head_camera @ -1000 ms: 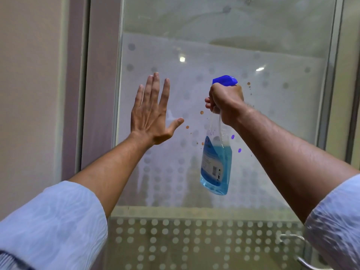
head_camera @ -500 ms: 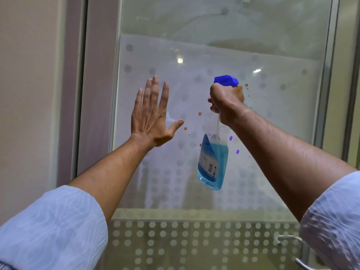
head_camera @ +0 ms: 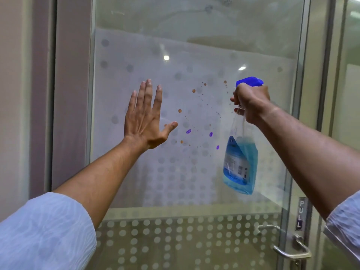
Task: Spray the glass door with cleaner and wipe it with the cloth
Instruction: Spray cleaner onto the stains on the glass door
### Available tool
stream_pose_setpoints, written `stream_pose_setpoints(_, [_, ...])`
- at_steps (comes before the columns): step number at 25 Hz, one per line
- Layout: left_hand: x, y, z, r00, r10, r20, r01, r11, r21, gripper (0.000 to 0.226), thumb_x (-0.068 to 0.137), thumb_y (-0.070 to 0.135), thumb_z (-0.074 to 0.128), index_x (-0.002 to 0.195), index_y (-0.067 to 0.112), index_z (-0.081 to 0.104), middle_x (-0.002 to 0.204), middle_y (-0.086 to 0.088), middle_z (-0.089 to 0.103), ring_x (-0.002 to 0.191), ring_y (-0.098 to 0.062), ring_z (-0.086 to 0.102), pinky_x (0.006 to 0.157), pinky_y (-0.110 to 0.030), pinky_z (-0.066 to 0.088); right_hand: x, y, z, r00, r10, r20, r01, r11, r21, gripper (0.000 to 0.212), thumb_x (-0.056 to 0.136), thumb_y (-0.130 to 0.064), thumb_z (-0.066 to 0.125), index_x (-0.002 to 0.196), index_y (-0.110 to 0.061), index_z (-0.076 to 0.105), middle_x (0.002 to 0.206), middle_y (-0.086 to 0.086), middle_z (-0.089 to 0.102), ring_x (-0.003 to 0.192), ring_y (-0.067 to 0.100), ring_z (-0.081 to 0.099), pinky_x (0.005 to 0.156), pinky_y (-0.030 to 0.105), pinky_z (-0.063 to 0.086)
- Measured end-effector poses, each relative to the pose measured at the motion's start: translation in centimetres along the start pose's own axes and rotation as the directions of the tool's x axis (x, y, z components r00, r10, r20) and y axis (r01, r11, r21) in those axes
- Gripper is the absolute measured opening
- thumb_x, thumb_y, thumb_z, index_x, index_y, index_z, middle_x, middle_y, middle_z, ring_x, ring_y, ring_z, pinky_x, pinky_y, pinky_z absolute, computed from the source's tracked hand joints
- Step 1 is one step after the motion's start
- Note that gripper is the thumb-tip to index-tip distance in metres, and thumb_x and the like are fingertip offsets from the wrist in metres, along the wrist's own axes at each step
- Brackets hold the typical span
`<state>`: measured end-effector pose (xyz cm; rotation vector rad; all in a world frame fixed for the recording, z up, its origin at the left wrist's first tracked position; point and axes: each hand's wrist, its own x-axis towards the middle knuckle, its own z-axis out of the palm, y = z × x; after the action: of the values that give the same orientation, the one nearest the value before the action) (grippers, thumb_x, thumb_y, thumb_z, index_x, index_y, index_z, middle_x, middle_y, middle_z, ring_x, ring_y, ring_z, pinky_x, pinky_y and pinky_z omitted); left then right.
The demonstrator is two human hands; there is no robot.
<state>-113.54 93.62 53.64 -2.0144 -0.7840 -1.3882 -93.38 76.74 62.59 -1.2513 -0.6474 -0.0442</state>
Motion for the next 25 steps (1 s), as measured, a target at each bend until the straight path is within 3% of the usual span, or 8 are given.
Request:
stream_pose_setpoints(5, [-1.5,4.0,0.6,0.997,0.071,0.038,-0.067,0.991,-0.112,0.103,0.082,0.073,0.034,0.157,0.009,0.004,0.164,-0.018,0.001,0.152,-0.03,-0.003,0.123,-0.047,0.002,-0.9,2.7,-2.5,1.0,0.019,-0.013,-0.019,1.0,0.005,0.041,0.06,-0.005,0.046,0.096,-0.007,0.066,0.071,0.0,0.068,0.067,0.012,0.067,0.052,0.025,0.05])
stream_pose_setpoints(10, [-5.8,9.7,2.1,0.973,0.216,0.085,-0.178,0.93,-0.323,0.099,0.082,0.067,0.043,0.156,0.007,0.014,0.163,-0.017,0.013,0.152,-0.03,0.01,0.122,-0.044,0.01,-3.0,6.1,-4.5,0.996,0.082,0.041,-0.081,0.997,-0.012,0.028,0.068,-0.001,0.049,0.085,-0.014,0.068,0.072,-0.002,0.07,0.063,0.008,0.065,0.052,0.024,0.049])
stream_pose_setpoints(16, [-12.1,16.9,4.7,0.909,0.369,0.196,-0.208,0.807,-0.552,0.099,0.081,0.067,0.043,0.156,0.01,0.012,0.164,-0.014,0.014,0.152,-0.025,0.012,0.123,-0.039,0.011,-5.5,10.5,-7.9,0.985,0.156,0.074,-0.154,0.987,-0.035,0.032,0.066,0.006,0.05,0.082,-0.013,0.069,0.079,-0.003,0.073,0.068,0.001,0.07,0.056,0.023,0.05])
stream_pose_setpoints(19, [-14.3,20.2,5.4,0.864,0.425,0.269,-0.126,0.7,-0.703,0.096,0.081,0.061,0.047,0.156,0.014,0.011,0.163,-0.009,0.02,0.149,-0.023,0.021,0.12,-0.04,0.022,-6.2,11.9,-10.4,0.978,0.186,0.094,-0.184,0.983,-0.027,0.031,0.065,0.007,0.051,0.077,-0.014,0.069,0.072,-0.006,0.074,0.074,0.004,0.071,0.056,0.022,0.049])
stream_pose_setpoints(22, [-15.9,23.8,5.5,0.793,0.47,0.387,0.074,0.557,-0.827,0.093,0.081,0.055,0.057,0.156,0.022,0.011,0.158,-0.005,0.032,0.141,-0.02,0.033,0.115,-0.037,0.031,-7.0,12.9,-13.8,0.973,0.183,0.139,-0.179,0.983,-0.039,0.031,0.063,0.008,0.05,0.077,-0.012,0.069,0.075,0.0,0.074,0.076,0.008,0.071,0.056,0.02,0.049])
stream_pose_setpoints(25, [-16.7,27.9,5.4,0.747,0.503,0.435,0.246,0.398,-0.884,0.088,0.077,0.042,0.073,0.151,0.02,0.031,0.145,-0.006,0.05,0.127,-0.015,0.051,0.105,-0.036,0.046,-7.8,13.6,-18.0,0.966,0.175,0.193,-0.173,0.984,-0.029,0.03,0.059,0.008,0.049,0.075,-0.011,0.066,0.076,0.004,0.07,0.077,0.016,0.067,0.053,0.019,0.047])
